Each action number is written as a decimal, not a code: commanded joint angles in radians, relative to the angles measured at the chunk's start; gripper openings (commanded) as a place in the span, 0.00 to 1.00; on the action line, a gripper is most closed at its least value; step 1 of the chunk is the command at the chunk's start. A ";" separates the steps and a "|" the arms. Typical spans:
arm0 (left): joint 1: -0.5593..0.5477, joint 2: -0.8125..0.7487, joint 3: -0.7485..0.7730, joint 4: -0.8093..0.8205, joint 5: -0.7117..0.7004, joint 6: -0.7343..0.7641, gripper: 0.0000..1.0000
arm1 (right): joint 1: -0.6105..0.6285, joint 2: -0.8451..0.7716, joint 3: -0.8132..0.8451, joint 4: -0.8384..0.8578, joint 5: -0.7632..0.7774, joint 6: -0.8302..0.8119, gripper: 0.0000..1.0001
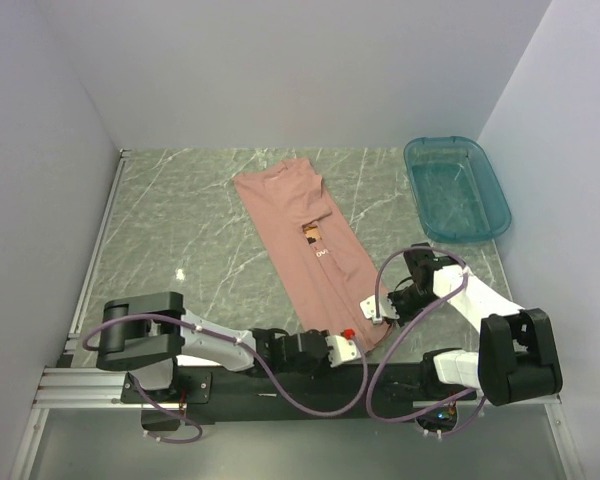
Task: Fold and stack the t-shirts
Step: Fold the tshirt
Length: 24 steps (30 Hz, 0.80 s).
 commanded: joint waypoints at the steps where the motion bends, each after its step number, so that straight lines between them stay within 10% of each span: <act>1: 0.064 -0.071 -0.051 -0.031 -0.042 -0.017 0.00 | 0.005 -0.030 0.066 -0.060 -0.070 0.023 0.00; 10: 0.218 -0.260 -0.126 0.003 0.106 -0.020 0.00 | 0.005 -0.006 0.273 -0.142 -0.210 0.174 0.00; 24: 0.678 -0.210 0.076 -0.113 0.261 0.098 0.00 | 0.077 0.464 0.789 0.054 -0.179 0.707 0.00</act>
